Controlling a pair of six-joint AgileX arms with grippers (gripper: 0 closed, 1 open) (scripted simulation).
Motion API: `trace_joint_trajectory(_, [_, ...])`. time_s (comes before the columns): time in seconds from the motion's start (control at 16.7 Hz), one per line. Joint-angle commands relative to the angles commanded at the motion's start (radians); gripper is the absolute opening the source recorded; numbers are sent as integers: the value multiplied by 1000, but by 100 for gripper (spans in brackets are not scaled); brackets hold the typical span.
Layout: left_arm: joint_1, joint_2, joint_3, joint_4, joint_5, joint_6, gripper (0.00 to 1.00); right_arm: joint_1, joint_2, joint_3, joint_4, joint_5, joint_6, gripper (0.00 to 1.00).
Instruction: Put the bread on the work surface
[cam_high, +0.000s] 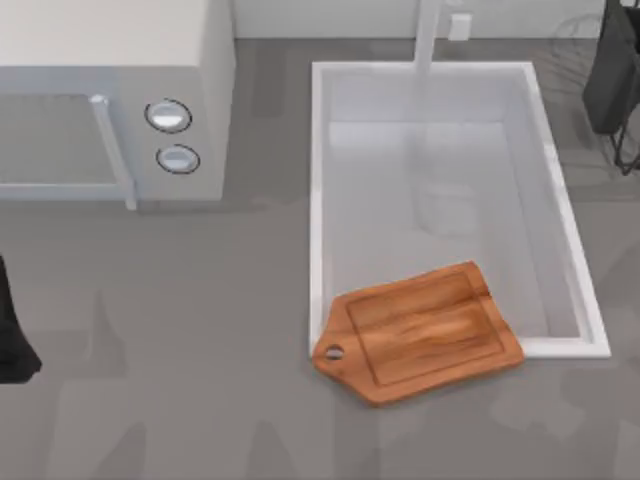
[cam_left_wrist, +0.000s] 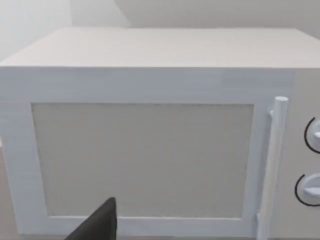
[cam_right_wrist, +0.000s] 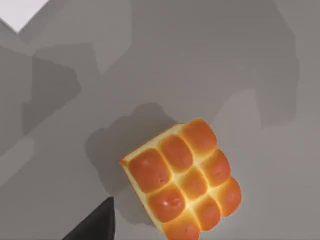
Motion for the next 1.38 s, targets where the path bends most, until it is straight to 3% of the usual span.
trace_joint_trajectory(0.3, [0,0,0,0,0,0,100,-42,374,241,-222,1,-314,100])
trace_joint_trajectory(0.54, [0,0,0,0,0,0,100,-63,553,365,-322,1,-467,100])
trace_joint_trajectory(1.08, [0,0,0,0,0,0,100,-63,594,376,-322,2,-495,100])
trace_joint_trajectory(1.38, [0,0,0,0,0,0,100,-65,684,282,-122,2,-494,100])
